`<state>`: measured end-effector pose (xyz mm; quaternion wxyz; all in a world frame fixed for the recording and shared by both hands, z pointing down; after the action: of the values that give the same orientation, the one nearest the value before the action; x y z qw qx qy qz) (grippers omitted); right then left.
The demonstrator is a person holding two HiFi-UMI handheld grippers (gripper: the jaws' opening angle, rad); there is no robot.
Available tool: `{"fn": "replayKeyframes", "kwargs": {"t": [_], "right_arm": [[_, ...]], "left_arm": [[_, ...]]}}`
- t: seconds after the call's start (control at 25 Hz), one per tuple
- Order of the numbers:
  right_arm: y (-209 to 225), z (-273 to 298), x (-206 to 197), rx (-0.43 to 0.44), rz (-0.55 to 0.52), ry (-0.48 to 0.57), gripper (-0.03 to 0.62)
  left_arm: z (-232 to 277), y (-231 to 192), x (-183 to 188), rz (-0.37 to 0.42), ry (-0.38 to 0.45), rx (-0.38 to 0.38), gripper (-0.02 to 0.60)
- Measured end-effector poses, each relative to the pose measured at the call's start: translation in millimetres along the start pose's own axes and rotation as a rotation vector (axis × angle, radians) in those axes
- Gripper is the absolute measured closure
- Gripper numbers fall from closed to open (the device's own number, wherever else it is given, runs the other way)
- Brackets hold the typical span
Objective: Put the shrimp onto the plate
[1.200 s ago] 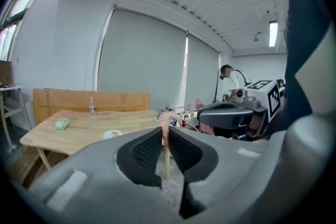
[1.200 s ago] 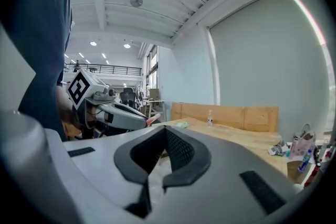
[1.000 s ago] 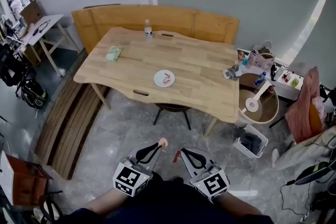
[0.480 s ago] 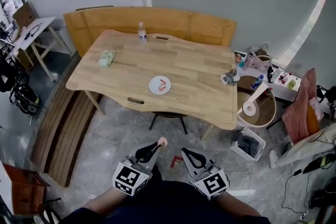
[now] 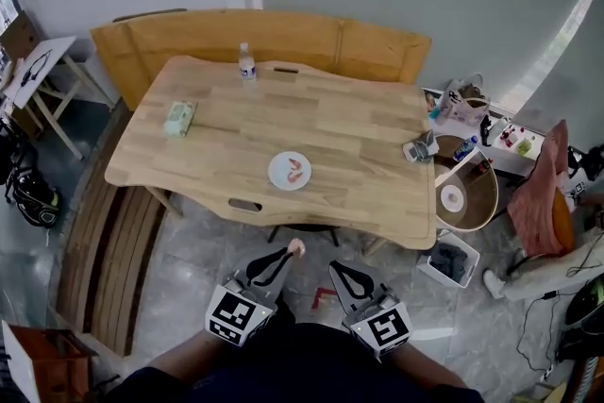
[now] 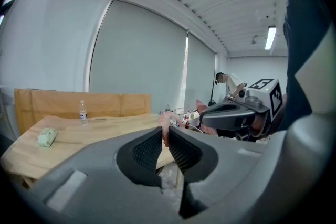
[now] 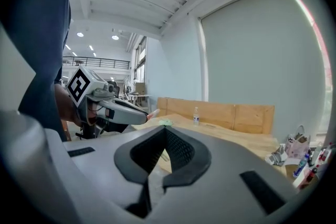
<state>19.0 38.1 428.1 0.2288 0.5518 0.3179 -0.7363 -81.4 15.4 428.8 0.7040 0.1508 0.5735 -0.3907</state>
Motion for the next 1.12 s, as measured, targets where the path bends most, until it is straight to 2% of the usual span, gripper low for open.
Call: {"fn": "replayKeyframes", "kwargs": {"t": [0.28, 0.48, 0.68, 0.8, 1.12], "right_arm": [[29, 65, 4, -0.074, 0.029, -0.057, 0.585], [41, 99, 13, -0.103, 0.016, -0.050, 0.585], [51, 114, 13, -0.091, 0.036, -0.080, 0.585], [61, 119, 10, -0.074, 0.024, -0.058, 0.585], [96, 124, -6, -0.031, 0.041, -0.079, 0.585]], "left_arm": [[26, -69, 25, 0.005, -0.017, -0.054, 0.540], [41, -111, 32, 0.030, -0.031, -0.071, 0.540], [57, -131, 31, 0.012, -0.045, -0.052, 0.540], [71, -140, 22, 0.002, -0.070, -0.030, 0.540], [124, -169, 0, 0.009, -0.126, 0.042, 0.540]]}}
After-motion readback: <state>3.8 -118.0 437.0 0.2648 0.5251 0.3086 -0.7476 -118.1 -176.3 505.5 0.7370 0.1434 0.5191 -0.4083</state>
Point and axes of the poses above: the fingertips, and each gripper's own axes: z forward along the fingers, y to its right, x out of its top, the point moved 2 cm from there along -z, backward along the fingers, and after that the axes turned 12 degrees about -z, right-handed, at the moved point
